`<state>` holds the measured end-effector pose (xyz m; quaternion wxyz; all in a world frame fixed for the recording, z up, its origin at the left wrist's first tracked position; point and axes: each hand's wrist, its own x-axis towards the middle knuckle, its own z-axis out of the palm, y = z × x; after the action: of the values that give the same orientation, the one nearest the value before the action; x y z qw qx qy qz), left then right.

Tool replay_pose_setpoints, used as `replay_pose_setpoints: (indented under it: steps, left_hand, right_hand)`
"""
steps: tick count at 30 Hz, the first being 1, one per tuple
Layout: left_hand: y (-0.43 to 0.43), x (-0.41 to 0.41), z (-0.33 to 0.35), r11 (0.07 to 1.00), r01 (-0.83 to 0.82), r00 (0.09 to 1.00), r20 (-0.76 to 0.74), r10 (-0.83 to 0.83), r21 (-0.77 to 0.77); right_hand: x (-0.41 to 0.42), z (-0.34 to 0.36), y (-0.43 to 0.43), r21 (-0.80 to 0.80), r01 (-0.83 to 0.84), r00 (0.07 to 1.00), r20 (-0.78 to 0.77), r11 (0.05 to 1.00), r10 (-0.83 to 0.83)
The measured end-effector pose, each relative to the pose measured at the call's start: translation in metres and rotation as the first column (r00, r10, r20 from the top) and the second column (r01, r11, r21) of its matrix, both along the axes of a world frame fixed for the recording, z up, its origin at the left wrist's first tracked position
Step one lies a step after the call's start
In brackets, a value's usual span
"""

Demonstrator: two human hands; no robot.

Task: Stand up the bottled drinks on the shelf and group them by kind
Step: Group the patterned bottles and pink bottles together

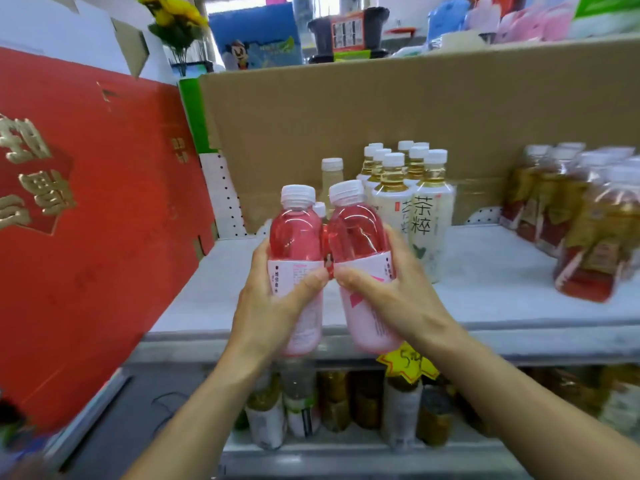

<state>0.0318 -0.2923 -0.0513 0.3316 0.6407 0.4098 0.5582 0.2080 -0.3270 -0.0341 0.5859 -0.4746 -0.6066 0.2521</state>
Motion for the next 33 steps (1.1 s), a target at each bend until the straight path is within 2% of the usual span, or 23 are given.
replay_pose_setpoints:
  steps: [10, 19, 25, 33]
  left_hand:
    - [-0.139, 0.166, -0.056, 0.976, 0.145, 0.988, 0.073, -0.134, -0.160]
    - [-0.250, 0.298, -0.121, 0.888, 0.270, 0.962, 0.055, -0.269, -0.373]
    - [-0.274, 0.374, -0.126, 0.822, 0.387, 0.909, 0.021, -0.417, -0.417]
    - [-0.268, 0.473, -0.131, 0.791, 0.447, 0.867, -0.013, -0.497, -0.417]
  right_hand:
    - [0.163, -0.056, -0.173, -0.123, 0.215, 0.976, -0.014, 0.969, -0.218]
    - [0.285, -0.119, -0.320, -0.292, 0.423, 0.881, -0.087, 0.858, -0.465]
    - [0.350, -0.130, -0.359, -0.358, 0.516, 0.816, -0.071, 0.778, -0.574]
    - [0.449, -0.132, -0.357, -0.366, 0.547, 0.802, -0.030, 0.753, -0.597]
